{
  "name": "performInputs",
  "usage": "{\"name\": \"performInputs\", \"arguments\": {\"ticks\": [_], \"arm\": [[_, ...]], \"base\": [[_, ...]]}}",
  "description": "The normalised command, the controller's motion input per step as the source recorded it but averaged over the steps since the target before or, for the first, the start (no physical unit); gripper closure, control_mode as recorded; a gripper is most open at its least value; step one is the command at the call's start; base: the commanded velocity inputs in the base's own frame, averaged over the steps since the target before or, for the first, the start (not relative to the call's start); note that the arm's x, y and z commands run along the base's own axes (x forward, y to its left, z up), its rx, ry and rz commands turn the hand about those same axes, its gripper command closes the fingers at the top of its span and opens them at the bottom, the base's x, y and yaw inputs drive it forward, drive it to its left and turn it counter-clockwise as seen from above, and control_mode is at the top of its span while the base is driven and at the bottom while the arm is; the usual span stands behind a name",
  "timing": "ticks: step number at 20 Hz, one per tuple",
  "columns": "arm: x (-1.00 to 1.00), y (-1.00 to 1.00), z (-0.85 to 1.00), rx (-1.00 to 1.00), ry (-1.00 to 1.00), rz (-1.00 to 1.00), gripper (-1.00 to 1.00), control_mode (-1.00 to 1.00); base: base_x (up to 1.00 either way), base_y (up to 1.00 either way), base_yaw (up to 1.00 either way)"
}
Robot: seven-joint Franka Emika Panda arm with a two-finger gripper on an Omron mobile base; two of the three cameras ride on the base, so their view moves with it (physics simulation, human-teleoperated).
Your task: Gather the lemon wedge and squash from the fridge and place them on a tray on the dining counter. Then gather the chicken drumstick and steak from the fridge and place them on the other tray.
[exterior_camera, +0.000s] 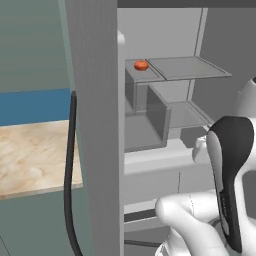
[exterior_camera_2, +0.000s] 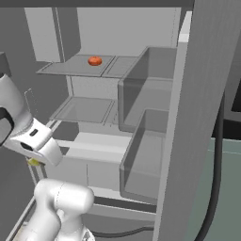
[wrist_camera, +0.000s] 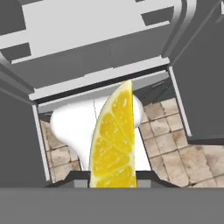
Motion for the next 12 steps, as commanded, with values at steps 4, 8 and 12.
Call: {"name": "performInputs", "arguments": {"ticks": [4,8,12], "arm": [[0.0,0.01,0.0,0.0,0.0,0.0,1.0,-1.0],[-0.33,0.04,0.0,-0.03,-0.13,0.0,1.0,-1.0],[0.0,0.0,0.0,0.0,0.0,0.0,1.0,1.0]], "base": [[0.0,0.0,0.0],[0.0,0.0,0.0],[-0.9,0.18,-0.17]]}}
